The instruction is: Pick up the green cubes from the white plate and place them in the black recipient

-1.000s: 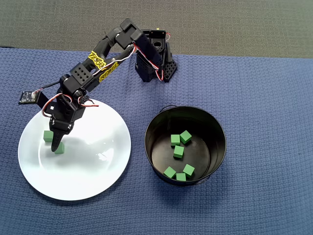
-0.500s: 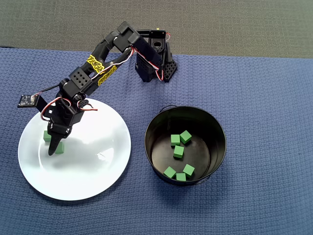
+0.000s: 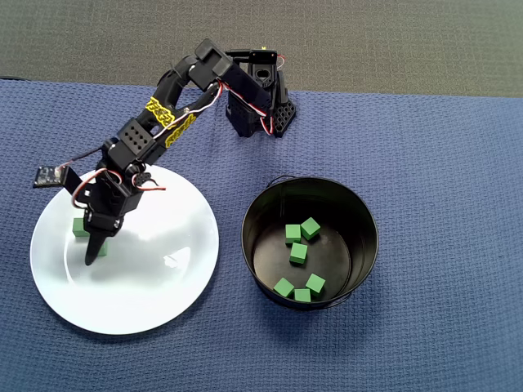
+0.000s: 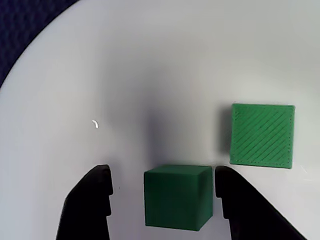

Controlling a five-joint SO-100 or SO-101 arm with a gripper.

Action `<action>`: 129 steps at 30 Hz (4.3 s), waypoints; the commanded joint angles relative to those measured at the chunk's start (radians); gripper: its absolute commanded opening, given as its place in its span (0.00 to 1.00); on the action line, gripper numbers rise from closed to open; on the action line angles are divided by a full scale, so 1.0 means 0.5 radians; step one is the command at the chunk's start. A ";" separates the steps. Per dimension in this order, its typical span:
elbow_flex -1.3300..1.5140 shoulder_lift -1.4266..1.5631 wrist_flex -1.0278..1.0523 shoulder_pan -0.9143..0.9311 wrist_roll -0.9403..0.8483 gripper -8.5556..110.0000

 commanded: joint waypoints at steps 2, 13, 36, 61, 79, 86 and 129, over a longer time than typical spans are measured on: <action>0.025 0.055 -0.067 -0.049 -0.049 0.21; 0.144 0.086 -0.138 -0.055 -0.083 0.17; 0.169 0.104 -0.178 -0.046 -0.077 0.07; 0.494 1.430 0.534 -0.089 0.433 0.07; 1.123 2.433 0.905 -1.782 1.592 0.07; 1.436 2.270 0.460 -2.129 1.549 0.14; 0.893 0.807 -0.356 0.202 -0.463 0.31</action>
